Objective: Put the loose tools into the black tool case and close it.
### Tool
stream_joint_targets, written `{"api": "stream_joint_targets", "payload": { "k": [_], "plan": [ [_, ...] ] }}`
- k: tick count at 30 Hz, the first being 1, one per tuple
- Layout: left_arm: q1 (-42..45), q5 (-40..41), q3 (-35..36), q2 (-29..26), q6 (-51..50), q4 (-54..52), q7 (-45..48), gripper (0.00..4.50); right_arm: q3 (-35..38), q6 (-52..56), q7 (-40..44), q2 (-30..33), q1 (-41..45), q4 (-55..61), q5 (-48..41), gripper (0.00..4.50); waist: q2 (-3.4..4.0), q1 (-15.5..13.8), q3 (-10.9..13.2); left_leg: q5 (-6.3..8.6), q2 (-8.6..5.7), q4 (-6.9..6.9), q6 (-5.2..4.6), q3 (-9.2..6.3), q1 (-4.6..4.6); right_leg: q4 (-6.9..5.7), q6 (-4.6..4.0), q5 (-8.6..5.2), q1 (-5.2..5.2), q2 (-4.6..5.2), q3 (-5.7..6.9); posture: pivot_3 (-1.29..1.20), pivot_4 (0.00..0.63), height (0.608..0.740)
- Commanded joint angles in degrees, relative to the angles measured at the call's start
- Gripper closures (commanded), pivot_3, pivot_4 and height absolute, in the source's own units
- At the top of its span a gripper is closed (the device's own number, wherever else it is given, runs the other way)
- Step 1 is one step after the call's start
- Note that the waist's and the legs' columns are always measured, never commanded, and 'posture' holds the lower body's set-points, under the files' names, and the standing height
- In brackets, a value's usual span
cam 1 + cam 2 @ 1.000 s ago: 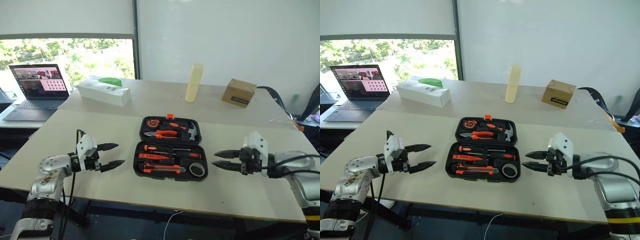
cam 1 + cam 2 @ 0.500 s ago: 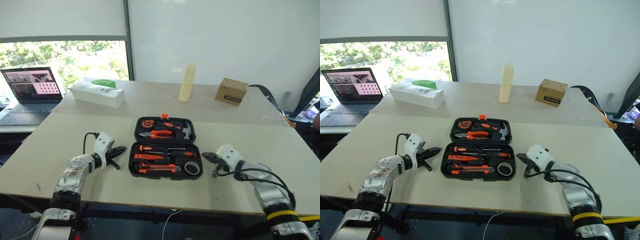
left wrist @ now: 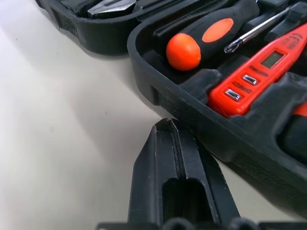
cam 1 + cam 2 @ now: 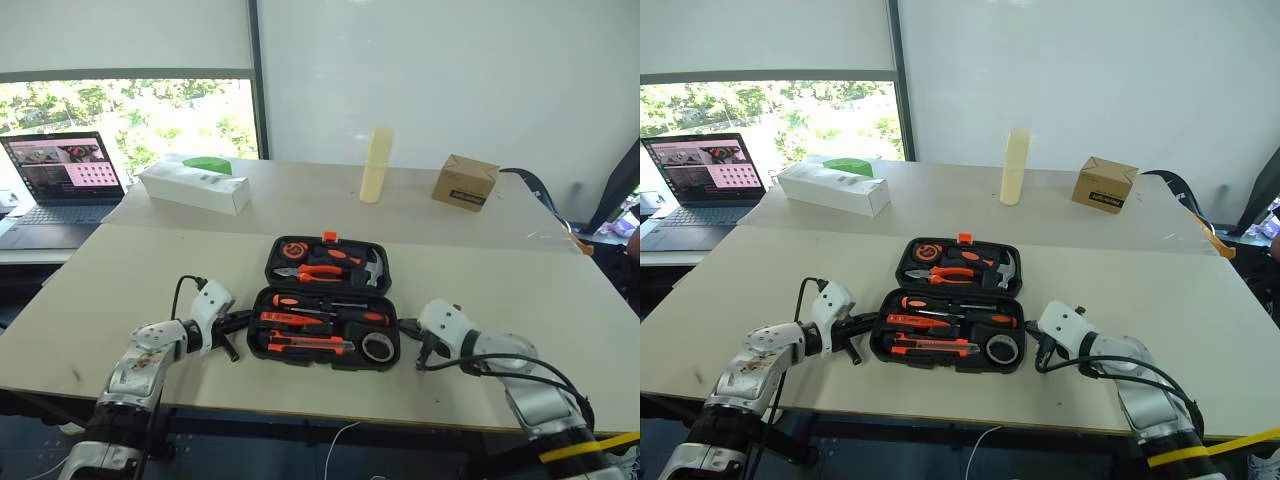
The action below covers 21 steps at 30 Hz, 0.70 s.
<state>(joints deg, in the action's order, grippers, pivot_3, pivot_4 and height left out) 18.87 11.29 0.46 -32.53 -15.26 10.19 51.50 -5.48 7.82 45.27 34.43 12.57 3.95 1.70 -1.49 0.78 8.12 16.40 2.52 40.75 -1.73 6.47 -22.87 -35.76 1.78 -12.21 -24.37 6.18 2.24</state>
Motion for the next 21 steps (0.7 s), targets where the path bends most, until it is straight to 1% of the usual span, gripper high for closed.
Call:
{"api": "stream_joint_targets", "payload": {
  "k": [1, 4, 6, 8, 9, 10, 11, 12, 14, 15, 16, 17, 18, 19, 21],
  "plan": [
    [-3.16, 2.13, -0.90, 0.10, -1.85, -6.96, 1.12, 4.48, -1.31, 1.92, 0.98, 0.00, -2.65, 8.17, -1.64, 4.50, 0.00, -0.01, 0.00, 0.01, 0.01, 0.00, -0.01, -0.01, 0.03, 0.00, 0.00, 0.00, 0.02, 0.00, 0.00, 0.00, 0.150, 0.740],
    [-5.47, 2.28, 0.24, -0.36, -3.12, -9.59, 0.26, 4.48, 0.04, 2.20, 0.47, 1.15, -5.18, 9.20, -1.35, 4.50, 0.00, -0.06, 0.00, 0.04, 0.02, 0.00, -0.06, -0.02, 0.04, 0.01, 0.00, -0.01, 0.02, 0.00, 0.00, 0.00, 0.150, 0.740],
    [-6.93, 2.86, 1.48, -0.83, -3.53, -10.76, 0.17, 4.48, 1.78, 1.73, 0.44, 2.50, -6.47, 8.72, -1.48, 4.50, 0.00, -0.10, 0.00, 0.18, 0.01, 0.01, -0.31, -0.03, 0.03, 0.02, -0.01, -0.01, 0.03, 0.00, -0.01, 0.00, 0.150, 0.740],
    [-7.47, 4.02, 2.99, -1.73, -5.64, -11.00, 0.25, 4.48, 4.06, 2.14, 1.63, 3.74, -7.06, 9.26, -3.66, 4.50, 0.00, -0.12, 0.00, 0.19, -0.01, 0.03, -0.32, -0.03, 0.05, 0.07, -0.01, -0.01, 0.03, 0.02, -0.02, 0.00, 0.150, 0.740],
    [-6.85, 5.01, 4.57, -2.44, -7.45, -10.45, -0.28, 4.48, 6.05, 5.83, 2.87, 3.88, -6.80, 10.57, -7.50, 4.50, 0.00, -0.15, 0.00, 0.19, 0.00, 0.03, -0.32, -0.03, 0.05, 0.08, -0.01, -0.01, 0.03, 0.02, -0.03, 0.00, 0.150, 0.740],
    [-6.37, 5.68, 5.63, -2.94, -8.69, -10.08, -0.68, 4.50, 7.37, 8.55, 3.67, 3.94, -6.57, 11.50, -10.30, 3.92, 0.00, -0.19, 0.00, 0.19, -0.01, 0.05, -0.32, -0.03, 0.05, 0.10, -0.01, -0.01, 0.03, 0.02, -0.03, 0.00, 0.150, 0.740],
    [-5.57, 7.01, 6.46, -3.88, -10.45, -9.79, 0.12, 4.24, 8.34, 11.97, 5.16, 4.79, -6.12, 12.50, -13.05, 3.77, -0.01, -0.19, 0.01, 0.21, -0.01, 0.06, -0.36, -0.03, 0.06, 0.15, -0.01, -0.01, 0.03, 0.03, -0.03, 0.00, 0.150, 0.740],
    [-4.22, 8.10, 7.12, -5.19, -12.19, -9.10, 1.08, 3.98, 8.94, 14.44, 7.16, 6.16, -5.14, 13.21, -15.20, 3.30, -0.01, -0.20, 0.01, 0.21, 0.01, 0.06, -0.36, -0.06, 0.06, 0.13, -0.02, -0.01, 0.02, 0.03, -0.02, 0.00, 0.150, 0.740],
    [-1.21, 10.70, 6.48, -8.84, -20.22, -8.69, 4.16, 3.44, 10.00, 22.15, 8.99, 8.31, -2.27, 14.47, -19.64, 2.75, -0.04, -0.16, 0.05, 0.21, 0.01, 0.06, -0.36, -0.10, 0.12, 0.06, -0.05, -0.02, 0.03, 0.03, 0.00, 0.00, 0.150, 0.740],
    [2.22, 12.56, 6.41, -10.09, -24.99, -7.38, 5.22, 3.02, 10.71, 28.36, 9.29, 9.13, 1.06, 14.36, -23.22, 2.37, -0.04, -0.13, 0.05, 0.21, 0.01, 0.08, -0.36, -0.10, 0.11, -0.01, -0.09, -0.01, 0.01, 0.02, 0.00, 0.00, 0.150, 0.740],
    [5.47, 13.48, 5.62, -11.16, -29.26, -6.26, 5.75, 2.72, 10.58, 34.29, 8.83, 10.00, 4.53, 13.86, -24.90, 2.05, -0.04, -0.12, 0.06, 0.20, 0.03, 0.09, -0.35, -0.11, 0.12, -0.03, -0.13, 0.02, 0.00, 0.01, 0.00, 0.00, 0.150, 0.740],
    [9.30, 13.90, 4.60, -11.46, -32.99, -4.52, 5.75, 2.39, 8.99, 41.91, 7.80, 11.01, 9.24, 12.34, -25.06, 1.77, -0.05, -0.09, 0.17, 0.20, 0.02, 0.09, -0.35, -0.12, 0.23, -0.07, -0.13, 0.02, 0.08, 0.01, -0.01, 0.00, 0.150, 0.740],
    [12.57, 14.31, 3.87, -11.41, -36.41, -2.95, 5.33, 2.03, 7.63, 48.72, 6.53, 11.52, 13.39, 10.76, -25.42, 1.38, -0.05, -0.10, 0.21, 0.14, 0.01, 0.11, -0.36, -0.12, 0.22, -0.11, -0.15, 0.02, 0.05, 0.01, -0.03, 0.00, 0.150, 0.740],
    [15.96, 13.87, 3.21, -10.73, -39.42, -0.21, 4.09, 1.78, 6.99, 53.67, 4.45, 10.50, 17.72, 8.01, -25.30, 1.13, -0.05, -0.10, 0.21, 0.08, 0.01, 0.11, -0.37, -0.15, 0.21, -0.08, -0.17, 0.05, 0.04, 0.01, -0.03, 0.00, 0.150, 0.740],
    [22.13, 12.40, 1.50, -9.24, -44.41, 5.04, 1.42, 1.78, 7.01, 58.80, 0.86, 7.44, 25.14, 1.73, -25.21, 1.13, -0.10, -0.11, 0.17, 0.07, -0.03, 0.09, -0.38, -0.17, 0.30, -0.12, -0.18, 0.05, 0.12, 0.01, -0.03, 0.00, 0.150, 0.740]
  ]
}}
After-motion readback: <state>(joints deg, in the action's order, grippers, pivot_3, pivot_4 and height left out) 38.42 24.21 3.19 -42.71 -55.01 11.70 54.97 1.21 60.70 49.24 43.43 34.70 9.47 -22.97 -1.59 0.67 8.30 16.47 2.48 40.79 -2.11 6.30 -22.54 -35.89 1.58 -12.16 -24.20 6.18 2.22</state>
